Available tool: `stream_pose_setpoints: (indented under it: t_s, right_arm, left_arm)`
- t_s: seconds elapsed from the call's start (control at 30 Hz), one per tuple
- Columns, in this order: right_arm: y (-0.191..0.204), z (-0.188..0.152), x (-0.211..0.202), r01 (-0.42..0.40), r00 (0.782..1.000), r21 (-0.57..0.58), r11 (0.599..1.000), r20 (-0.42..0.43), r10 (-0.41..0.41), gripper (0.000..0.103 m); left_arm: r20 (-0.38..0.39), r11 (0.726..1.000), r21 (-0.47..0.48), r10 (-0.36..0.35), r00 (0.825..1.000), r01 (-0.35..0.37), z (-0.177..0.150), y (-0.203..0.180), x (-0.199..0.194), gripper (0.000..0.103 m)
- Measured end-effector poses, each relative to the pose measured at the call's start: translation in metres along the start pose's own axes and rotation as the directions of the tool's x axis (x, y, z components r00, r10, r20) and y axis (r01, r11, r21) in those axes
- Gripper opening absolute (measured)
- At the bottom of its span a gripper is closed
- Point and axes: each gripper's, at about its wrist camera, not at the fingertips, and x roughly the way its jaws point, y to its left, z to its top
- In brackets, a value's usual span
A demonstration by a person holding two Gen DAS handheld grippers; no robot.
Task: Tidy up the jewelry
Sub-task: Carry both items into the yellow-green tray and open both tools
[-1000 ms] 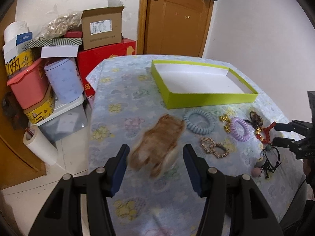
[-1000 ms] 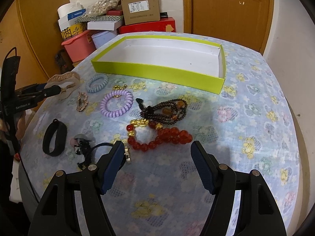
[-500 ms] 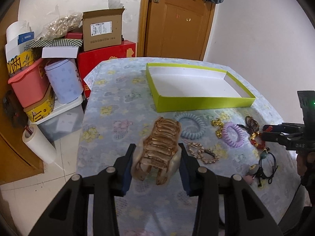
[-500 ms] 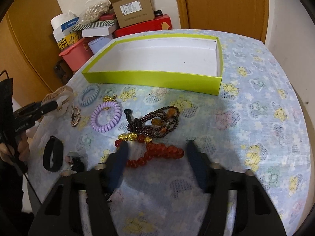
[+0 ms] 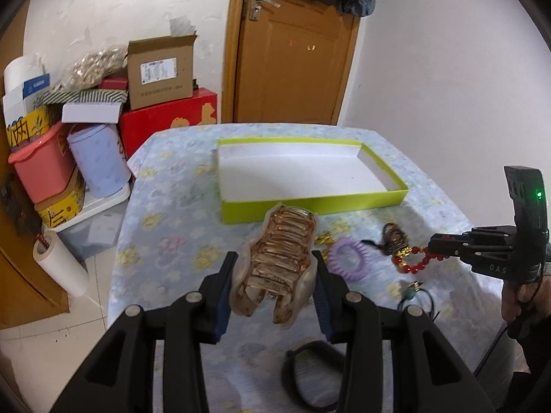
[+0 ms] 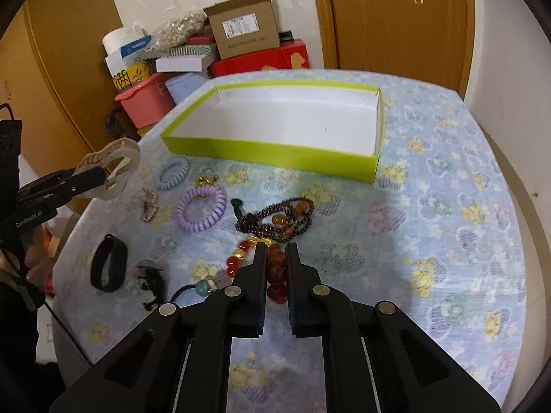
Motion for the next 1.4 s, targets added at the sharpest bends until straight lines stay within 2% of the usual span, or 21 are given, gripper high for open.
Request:
stream_pose_setpoints:
  t_s: [0.4,0.77,1.07,1.23,1.4]
  right_arm:
    - [-0.002,0.04,-0.03,-0.007,0.995,-0.035,0.999,0.1,0.011,0.01]
    - [-0.017,0.088,-0.01,-0.022,0.991,-0.049,0.999,0.134,0.028,0.01]
    - [-0.043,0.114,0.036,-0.009,0.996,-0.013,1.0,0.087,0.011,0.01]
    - [-0.057,0.11,0.061,-0.003,0.999,0.018,1.0,0.036,0.002,0.01]
    - [-0.063,0.102,0.069,-0.003,1.0,0.034,0.999,0.004,0.003,0.01]
  left_arm:
    - [0.004,1.0,0.005,-0.022,1.0,0.022,0.039,-0.018,0.016,0.042]
    - [-0.006,1.0,-0.009,0.007,1.0,-0.007,0.079,-0.006,0.058,0.042]
    - [-0.052,0.999,-0.025,0.045,0.998,-0.046,0.088,0.011,0.105,0.042]
    - [-0.093,0.997,-0.038,0.063,0.994,-0.066,0.082,0.017,0.126,0.042]
    - [-0.121,0.996,-0.046,0.077,0.99,-0.083,0.072,0.02,0.135,0.043]
